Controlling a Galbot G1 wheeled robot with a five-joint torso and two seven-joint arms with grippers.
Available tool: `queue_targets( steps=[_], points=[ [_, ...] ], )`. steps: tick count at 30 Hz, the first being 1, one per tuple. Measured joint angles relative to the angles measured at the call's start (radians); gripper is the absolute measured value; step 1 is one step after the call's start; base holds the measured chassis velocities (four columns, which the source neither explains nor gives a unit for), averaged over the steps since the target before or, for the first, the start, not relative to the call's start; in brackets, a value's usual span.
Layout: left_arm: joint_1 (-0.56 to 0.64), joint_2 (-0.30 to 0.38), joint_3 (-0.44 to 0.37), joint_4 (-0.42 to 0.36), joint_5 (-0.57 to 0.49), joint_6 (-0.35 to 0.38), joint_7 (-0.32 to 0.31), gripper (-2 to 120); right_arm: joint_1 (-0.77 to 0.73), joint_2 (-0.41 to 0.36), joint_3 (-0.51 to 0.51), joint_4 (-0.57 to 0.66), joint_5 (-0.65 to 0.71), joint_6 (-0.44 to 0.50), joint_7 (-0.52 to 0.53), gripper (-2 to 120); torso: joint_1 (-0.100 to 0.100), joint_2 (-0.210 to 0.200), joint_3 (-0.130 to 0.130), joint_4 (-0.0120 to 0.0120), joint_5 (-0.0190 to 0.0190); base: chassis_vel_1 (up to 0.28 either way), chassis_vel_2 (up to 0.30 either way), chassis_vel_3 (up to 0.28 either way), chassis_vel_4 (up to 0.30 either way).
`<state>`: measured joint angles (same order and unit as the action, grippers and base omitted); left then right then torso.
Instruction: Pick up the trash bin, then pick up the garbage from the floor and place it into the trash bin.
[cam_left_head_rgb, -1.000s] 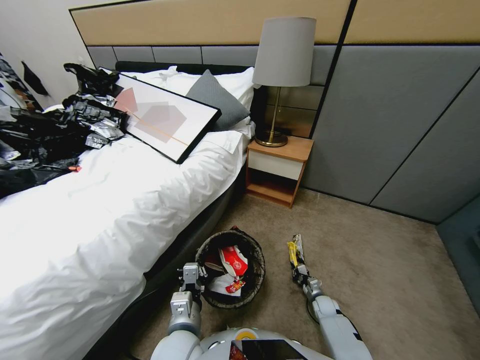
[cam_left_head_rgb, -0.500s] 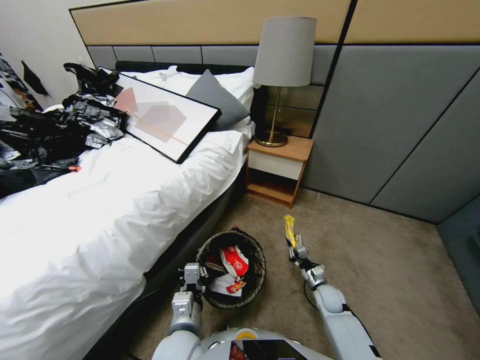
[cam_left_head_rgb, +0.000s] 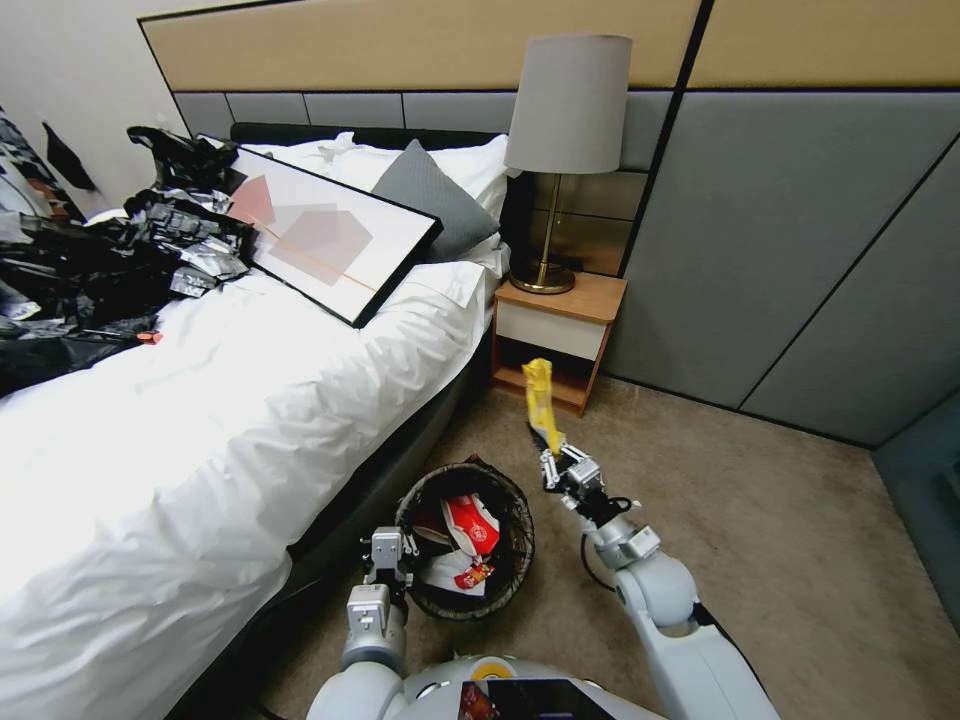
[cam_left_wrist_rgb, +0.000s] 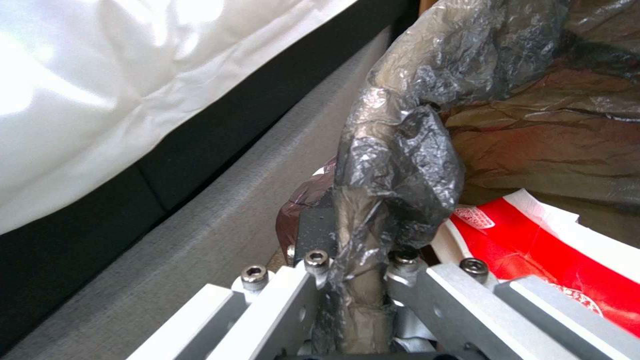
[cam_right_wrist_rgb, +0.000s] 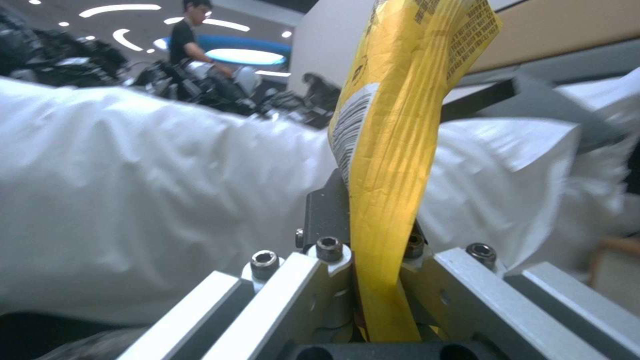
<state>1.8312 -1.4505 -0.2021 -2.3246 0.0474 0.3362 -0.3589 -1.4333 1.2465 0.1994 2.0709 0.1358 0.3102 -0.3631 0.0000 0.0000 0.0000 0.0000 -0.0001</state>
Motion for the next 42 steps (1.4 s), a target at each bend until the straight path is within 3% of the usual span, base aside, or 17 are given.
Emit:
queue_targets(
  steps=[12,32,35,36,42],
  points=[
    [-0.001,-0.006,0.0,-0.004,0.0,0.001,0.001,0,0.017,0.055,-0.091,-0.215,-0.086,0.047,0.003,0,0.0,0.0,0.0,0.0,0.0001,0.0,0.0,0.0,0.0],
    [-0.003,-0.009,-0.009,-0.009,-0.004,0.001,0.001,0,-0.027,0.066,-0.039,-0.332,-0.131,0.153,-0.028,0,0.0,0.0,0.0,0.0,0.0001,0.0,0.0,0.0,0.0],
    [-0.004,-0.009,-0.013,-0.011,-0.006,0.001,0.001,0,-0.031,0.065,-0.035,-0.333,-0.138,0.157,-0.028,6,0.0,0.0,0.0,0.0,0.0001,0.0,0.0,0.0,0.0],
    [-0.004,-0.01,-0.014,-0.013,-0.007,0.001,0.001,0,-0.033,0.065,-0.032,-0.333,-0.142,0.161,-0.028,14,0.0,0.0,0.0,0.0,0.0001,0.0,0.0,0.0,0.0],
    [-0.004,-0.01,-0.015,-0.013,-0.008,0.002,0.001,0,-0.04,0.062,-0.023,-0.329,-0.153,0.172,-0.028,34,0.0,0.0,0.0,0.0,0.0002,0.0,0.0,0.0,0.0]
  ],
)
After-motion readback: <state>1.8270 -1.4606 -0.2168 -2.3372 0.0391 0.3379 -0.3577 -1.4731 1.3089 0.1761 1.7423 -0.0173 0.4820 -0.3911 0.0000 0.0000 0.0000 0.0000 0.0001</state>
